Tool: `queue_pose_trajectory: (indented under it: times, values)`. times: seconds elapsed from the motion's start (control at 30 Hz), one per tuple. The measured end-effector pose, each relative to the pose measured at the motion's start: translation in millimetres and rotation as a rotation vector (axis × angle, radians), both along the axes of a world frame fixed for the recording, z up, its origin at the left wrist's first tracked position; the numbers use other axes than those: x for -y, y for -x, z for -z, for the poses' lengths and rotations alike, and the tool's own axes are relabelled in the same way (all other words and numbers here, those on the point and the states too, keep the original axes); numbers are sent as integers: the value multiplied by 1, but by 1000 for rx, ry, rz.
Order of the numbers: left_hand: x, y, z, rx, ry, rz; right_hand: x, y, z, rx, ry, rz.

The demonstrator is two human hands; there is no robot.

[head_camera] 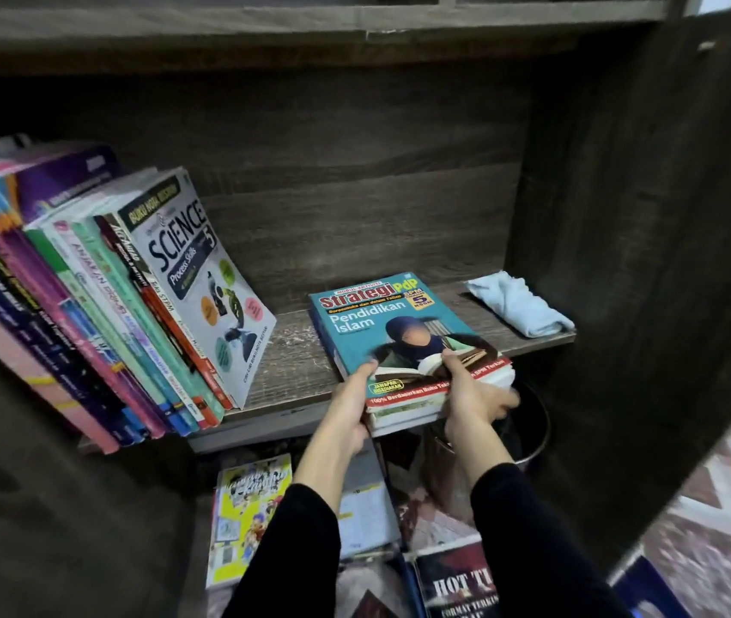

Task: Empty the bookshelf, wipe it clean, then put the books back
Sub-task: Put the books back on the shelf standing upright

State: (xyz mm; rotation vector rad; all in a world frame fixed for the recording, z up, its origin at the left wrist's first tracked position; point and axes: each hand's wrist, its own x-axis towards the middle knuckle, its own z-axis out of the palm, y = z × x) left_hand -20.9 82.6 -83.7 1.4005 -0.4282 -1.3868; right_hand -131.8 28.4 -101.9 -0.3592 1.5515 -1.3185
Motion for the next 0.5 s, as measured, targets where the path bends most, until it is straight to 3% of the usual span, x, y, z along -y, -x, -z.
queue_pose_trajectory:
  times: [0.07, 0.13, 0.23, 0.3, 0.37, 0.5]
  values:
    - [0, -1, -2, 0, 6, -3, -7, 12, -1, -566, 161, -76]
    - [-1, -3, -5, -13, 17, -8, -15, 24, -4, -1037, 490, -207]
    - [0, -6, -12, -60, 55, -9, -19, 38, -5, -1331, 738, -766]
    - [-1, -8, -16, -77, 79, -8, -19, 37, 1, -1523, 795, -929]
    - [-1, -10, -20, -62, 102, -7, -16, 32, 7, -1666, 933, -747]
    - [-4, -5, -35, -21, 236, -19, -13, 21, 2, -1654, 1169, -302]
